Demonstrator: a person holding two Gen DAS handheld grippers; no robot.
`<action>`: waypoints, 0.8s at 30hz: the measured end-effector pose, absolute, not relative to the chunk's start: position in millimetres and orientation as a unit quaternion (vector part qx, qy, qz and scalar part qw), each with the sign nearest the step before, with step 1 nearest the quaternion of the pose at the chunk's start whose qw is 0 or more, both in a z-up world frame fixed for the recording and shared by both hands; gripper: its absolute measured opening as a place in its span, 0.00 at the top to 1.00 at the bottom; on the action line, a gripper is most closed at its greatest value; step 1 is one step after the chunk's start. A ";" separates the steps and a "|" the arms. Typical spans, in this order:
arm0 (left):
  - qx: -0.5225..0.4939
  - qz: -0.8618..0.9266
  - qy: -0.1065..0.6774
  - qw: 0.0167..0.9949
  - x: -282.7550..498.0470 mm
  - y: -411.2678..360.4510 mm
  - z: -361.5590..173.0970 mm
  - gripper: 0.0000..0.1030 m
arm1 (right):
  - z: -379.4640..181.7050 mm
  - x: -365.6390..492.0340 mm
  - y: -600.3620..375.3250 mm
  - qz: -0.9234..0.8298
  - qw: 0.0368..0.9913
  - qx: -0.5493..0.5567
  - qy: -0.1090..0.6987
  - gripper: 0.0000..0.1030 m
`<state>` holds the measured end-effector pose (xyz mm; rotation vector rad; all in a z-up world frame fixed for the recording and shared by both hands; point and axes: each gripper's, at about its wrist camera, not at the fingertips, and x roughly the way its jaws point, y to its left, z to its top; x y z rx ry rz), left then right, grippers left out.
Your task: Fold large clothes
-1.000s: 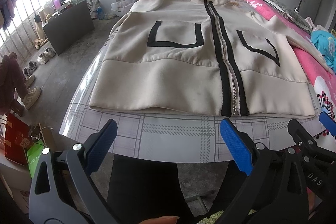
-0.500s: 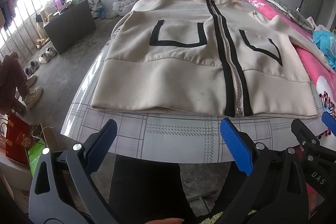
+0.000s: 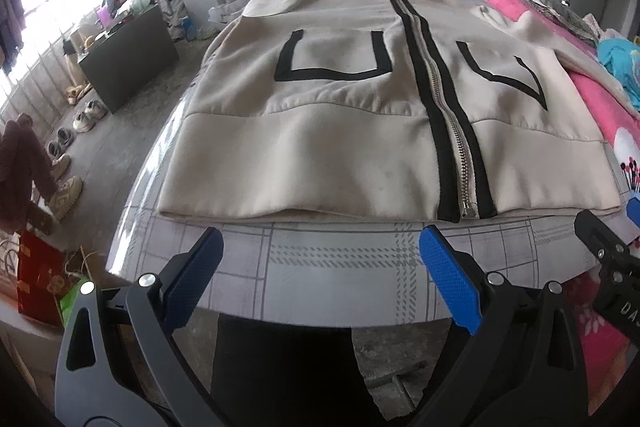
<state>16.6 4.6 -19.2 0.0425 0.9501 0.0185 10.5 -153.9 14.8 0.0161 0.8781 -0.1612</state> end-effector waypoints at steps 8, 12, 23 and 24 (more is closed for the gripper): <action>-0.055 -0.101 0.416 0.902 17.4 34.5 -15.8 0.08 | 12.3 14.5 -190.8 -0.083 0.902 0.031 0.423 0.06; -0.082 -0.099 0.417 0.900 26.7 57.1 -17.0 0.08 | 13.8 20.5 -221.3 -0.094 0.902 0.052 0.419 0.06; -0.074 0.033 0.414 0.907 76.3 122.9 -36.1 0.34 | -10.9 51.5 -267.4 -0.097 0.885 0.104 0.444 0.37; -0.074 0.037 0.422 0.903 80.7 124.6 -39.9 0.39 | -13.5 54.7 -267.7 -0.099 0.885 0.097 0.444 0.40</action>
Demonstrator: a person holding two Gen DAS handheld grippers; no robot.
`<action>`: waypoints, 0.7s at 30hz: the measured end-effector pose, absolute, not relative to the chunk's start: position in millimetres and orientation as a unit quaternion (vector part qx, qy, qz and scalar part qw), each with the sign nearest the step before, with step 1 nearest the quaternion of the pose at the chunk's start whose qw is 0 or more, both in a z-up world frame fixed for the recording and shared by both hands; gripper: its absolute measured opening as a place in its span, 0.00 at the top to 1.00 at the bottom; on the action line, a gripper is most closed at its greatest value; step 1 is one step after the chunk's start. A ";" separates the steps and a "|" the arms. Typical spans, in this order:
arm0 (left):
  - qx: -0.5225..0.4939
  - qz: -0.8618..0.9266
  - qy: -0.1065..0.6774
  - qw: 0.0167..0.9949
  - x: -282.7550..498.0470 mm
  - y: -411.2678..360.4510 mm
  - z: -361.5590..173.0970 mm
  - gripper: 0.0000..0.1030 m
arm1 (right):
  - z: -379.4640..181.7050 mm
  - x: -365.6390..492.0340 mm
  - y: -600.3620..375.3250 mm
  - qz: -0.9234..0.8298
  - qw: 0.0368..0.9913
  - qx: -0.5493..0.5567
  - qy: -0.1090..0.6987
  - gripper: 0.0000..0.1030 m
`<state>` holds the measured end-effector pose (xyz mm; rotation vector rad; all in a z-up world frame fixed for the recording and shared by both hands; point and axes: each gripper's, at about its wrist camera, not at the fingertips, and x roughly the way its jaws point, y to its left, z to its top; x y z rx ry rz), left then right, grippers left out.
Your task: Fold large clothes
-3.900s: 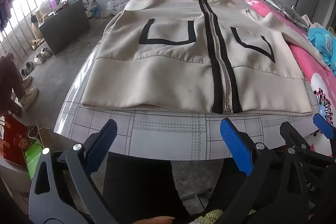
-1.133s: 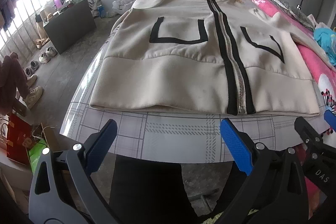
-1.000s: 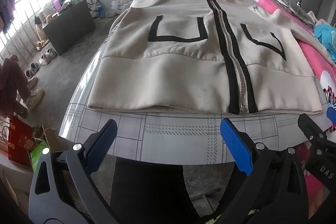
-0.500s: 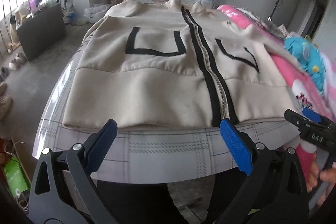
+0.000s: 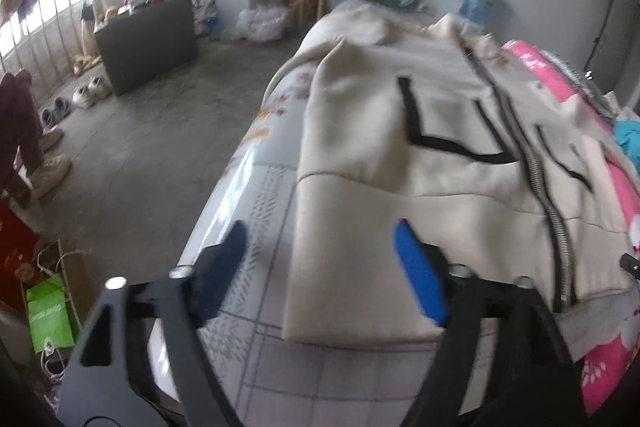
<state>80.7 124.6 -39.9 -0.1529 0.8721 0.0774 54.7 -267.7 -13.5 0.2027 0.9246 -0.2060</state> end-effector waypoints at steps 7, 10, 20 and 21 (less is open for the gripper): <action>-0.038 0.048 0.417 0.907 92.3 114.4 -43.8 0.70 | -17.7 74.5 -252.2 -0.094 0.890 0.026 0.446 0.68; -0.011 0.059 0.409 0.911 92.0 105.5 -40.4 0.91 | -14.5 79.1 -255.6 -0.089 0.889 0.033 0.447 0.87; 0.037 0.042 0.376 0.925 46.5 88.9 0.2 0.96 | 25.5 41.5 -262.7 -0.085 0.911 0.045 0.400 0.93; 0.036 0.040 0.377 0.925 40.5 89.1 2.5 0.96 | 28.7 32.9 -264.3 -0.087 0.912 0.047 0.398 0.94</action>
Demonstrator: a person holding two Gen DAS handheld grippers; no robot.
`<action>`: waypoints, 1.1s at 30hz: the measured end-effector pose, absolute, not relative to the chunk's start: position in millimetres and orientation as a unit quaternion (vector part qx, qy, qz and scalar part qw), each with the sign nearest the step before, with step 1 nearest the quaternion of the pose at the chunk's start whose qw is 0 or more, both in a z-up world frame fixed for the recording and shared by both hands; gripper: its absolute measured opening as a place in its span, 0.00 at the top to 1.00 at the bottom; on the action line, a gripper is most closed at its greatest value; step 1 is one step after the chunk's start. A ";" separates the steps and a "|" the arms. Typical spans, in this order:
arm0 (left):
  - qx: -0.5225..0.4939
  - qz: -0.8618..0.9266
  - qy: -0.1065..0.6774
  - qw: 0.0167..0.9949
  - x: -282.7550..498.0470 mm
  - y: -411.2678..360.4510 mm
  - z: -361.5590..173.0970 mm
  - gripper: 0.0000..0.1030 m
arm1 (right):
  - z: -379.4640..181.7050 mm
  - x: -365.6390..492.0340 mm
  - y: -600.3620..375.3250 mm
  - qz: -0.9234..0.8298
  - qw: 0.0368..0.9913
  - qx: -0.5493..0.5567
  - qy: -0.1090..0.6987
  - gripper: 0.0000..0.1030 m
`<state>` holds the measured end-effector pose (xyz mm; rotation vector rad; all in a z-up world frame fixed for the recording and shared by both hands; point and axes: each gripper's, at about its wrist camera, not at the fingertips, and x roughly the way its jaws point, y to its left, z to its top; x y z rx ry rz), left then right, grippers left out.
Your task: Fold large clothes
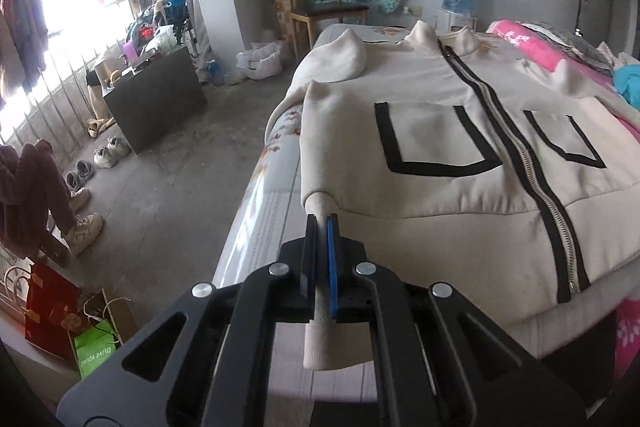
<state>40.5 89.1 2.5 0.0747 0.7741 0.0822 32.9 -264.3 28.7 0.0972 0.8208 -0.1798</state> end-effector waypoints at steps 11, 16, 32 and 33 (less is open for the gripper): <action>-0.003 0.035 0.441 0.897 -20.6 111.1 -16.0 0.89 | 9.2 -31.2 -273.9 -0.096 0.886 0.052 0.450 0.88; -0.057 0.033 0.406 0.912 -19.8 143.5 7.0 0.67 | 39.0 -31.1 -262.2 -0.071 0.910 0.033 0.406 0.45; -0.466 0.011 0.419 0.779 107.3 359.7 -69.7 0.28 | 44.3 122.8 -64.4 0.127 0.894 -0.067 0.423 0.20; -0.506 0.008 0.424 0.751 115.0 369.4 -90.1 0.28 | 40.4 129.0 -57.1 0.129 0.891 -0.072 0.429 0.20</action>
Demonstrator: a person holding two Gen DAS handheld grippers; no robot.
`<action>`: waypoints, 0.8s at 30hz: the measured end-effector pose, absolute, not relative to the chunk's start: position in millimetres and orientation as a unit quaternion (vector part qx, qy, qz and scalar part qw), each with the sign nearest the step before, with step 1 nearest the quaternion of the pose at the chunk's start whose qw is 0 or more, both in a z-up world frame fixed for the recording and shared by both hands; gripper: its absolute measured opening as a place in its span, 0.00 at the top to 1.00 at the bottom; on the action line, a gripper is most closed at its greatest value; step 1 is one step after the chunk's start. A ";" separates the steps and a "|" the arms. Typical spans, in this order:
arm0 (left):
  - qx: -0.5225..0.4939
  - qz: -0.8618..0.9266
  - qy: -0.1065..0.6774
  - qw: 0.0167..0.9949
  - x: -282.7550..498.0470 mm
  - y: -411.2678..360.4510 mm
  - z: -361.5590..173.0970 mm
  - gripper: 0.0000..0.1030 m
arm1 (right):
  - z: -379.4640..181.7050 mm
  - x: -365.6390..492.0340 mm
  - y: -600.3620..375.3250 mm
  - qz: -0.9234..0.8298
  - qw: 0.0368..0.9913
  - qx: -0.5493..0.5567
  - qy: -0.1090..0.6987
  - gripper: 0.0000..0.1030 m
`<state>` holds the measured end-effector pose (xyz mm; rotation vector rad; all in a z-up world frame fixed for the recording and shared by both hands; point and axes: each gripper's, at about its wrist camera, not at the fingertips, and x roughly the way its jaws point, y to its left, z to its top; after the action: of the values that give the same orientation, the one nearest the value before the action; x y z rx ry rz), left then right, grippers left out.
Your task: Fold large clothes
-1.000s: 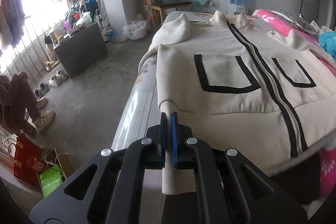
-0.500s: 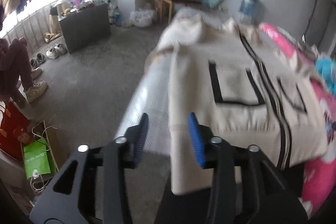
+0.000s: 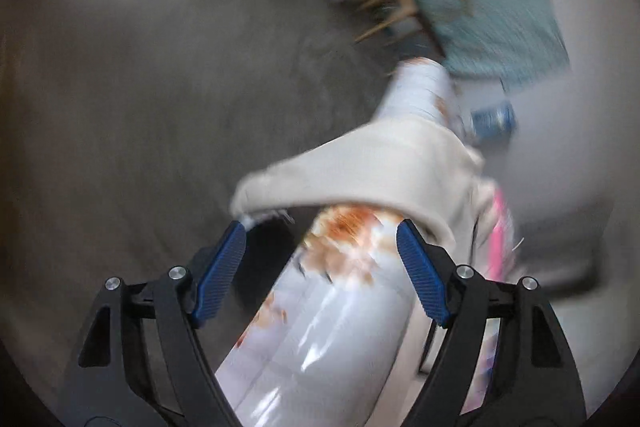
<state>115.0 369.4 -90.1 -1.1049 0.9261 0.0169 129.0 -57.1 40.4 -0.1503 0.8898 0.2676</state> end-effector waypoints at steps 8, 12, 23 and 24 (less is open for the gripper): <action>-0.700 -0.108 0.465 0.531 181.5 355.4 -249.4 0.28 | -5.4 175.9 -22.5 0.114 0.862 -0.094 0.486 0.20; -0.762 -0.129 0.435 0.461 189.6 330.9 -307.8 0.22 | -16.0 194.2 -18.5 0.100 0.855 -0.099 0.498 0.20; -0.842 -0.101 0.391 0.357 207.3 282.4 -419.0 0.22 | -18.7 218.0 -9.6 0.084 0.855 -0.107 0.501 0.20; -0.845 -0.103 0.386 0.356 211.6 283.9 -420.2 0.23 | -18.9 219.0 -8.9 0.084 0.855 -0.109 0.500 0.20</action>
<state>211.6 283.9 -420.2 -2.1822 0.9983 -0.2666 219.0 -8.9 -18.9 -0.2290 1.0503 0.1760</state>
